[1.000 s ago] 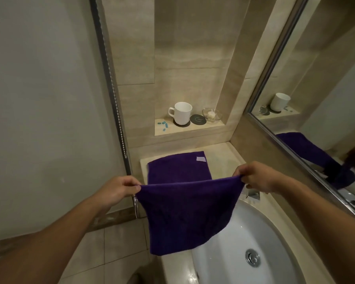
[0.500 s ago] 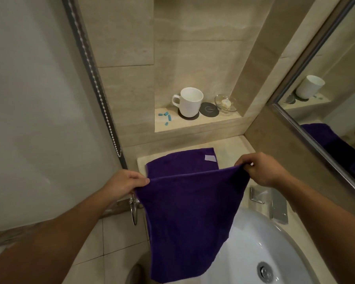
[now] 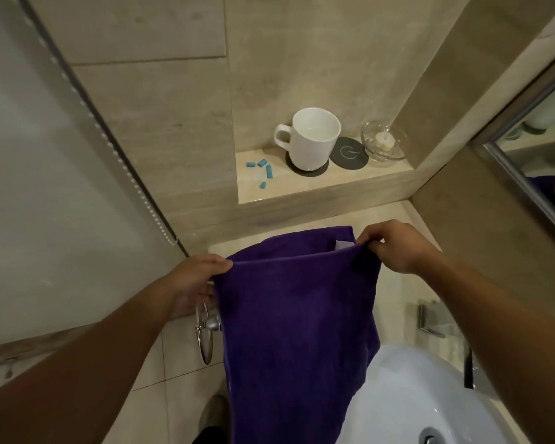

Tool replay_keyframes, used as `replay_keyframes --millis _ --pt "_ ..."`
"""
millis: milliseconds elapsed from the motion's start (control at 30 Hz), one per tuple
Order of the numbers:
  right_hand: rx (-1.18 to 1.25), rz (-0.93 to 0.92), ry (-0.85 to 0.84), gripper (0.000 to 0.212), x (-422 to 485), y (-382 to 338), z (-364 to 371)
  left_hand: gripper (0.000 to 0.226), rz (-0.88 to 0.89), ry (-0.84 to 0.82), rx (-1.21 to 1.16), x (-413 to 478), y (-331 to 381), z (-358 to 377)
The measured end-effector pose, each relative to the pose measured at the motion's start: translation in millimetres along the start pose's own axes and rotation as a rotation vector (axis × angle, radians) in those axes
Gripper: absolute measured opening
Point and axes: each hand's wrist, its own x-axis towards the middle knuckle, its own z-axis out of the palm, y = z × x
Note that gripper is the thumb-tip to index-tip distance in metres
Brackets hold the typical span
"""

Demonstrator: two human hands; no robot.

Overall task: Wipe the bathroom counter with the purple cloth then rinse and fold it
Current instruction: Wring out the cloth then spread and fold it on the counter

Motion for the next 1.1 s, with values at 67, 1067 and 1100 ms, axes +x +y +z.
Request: replay_keyframes --millis 67,1067,1100 --pt "0.009 0.006 -0.022 0.038 8 2 5 0.009 -0.007 0.006 -0.029 15 2 2" --pt "0.141 0.126 0.092 0.032 39 18 32 0.008 0.497 0.476 0.230 58 -19 16" --pt "0.146 0.126 0.111 0.032 40 21 31 0.007 0.548 0.496 0.277 58 -20 16"
